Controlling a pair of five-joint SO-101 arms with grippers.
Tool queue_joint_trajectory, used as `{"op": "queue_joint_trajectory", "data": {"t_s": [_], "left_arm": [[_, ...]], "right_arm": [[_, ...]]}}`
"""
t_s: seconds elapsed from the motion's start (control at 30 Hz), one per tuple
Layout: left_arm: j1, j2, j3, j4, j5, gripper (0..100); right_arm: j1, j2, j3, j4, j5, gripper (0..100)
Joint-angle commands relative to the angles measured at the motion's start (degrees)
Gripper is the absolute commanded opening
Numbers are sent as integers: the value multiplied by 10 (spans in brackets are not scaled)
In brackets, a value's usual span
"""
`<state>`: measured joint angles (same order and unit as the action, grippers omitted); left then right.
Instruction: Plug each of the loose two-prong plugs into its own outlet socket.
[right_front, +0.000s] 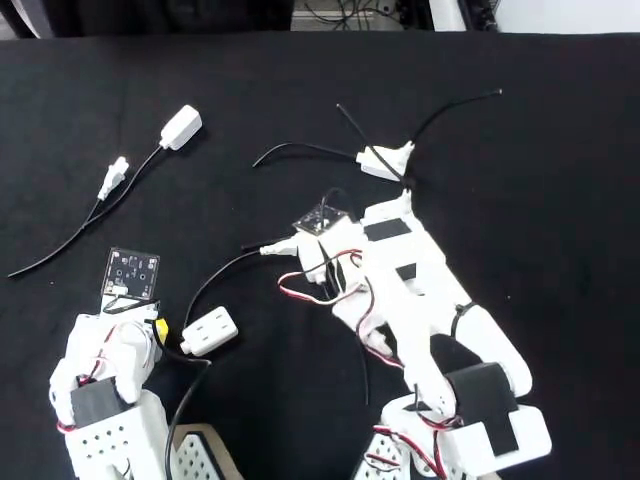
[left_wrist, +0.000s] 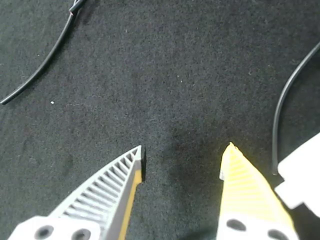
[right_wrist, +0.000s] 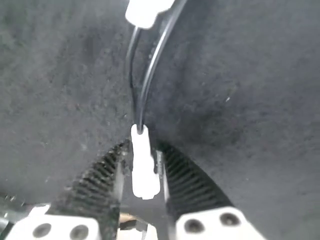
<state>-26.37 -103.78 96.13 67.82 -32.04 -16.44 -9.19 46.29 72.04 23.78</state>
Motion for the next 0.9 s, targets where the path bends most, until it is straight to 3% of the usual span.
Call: {"op": "queue_joint_trajectory", "data": {"t_s": [0.0,0.3,0.5,0.7,0.87], "left_arm": [[2,-5,7,-10,-3,249],[2,-5,7,-10,-3,249],[2,-5,7,-10,-3,249],[2,-5,7,-10,-3,249],[2,-5,7,-10,-3,249]], "right_arm": [[14,-5,-29,20,-2,13],[22,-197,-55,119,-2,13],[75,-363,-131,198,-4,12],[87,-458,-165,154,-56,12],[-2,-508,-116,48,-180,12]]}}
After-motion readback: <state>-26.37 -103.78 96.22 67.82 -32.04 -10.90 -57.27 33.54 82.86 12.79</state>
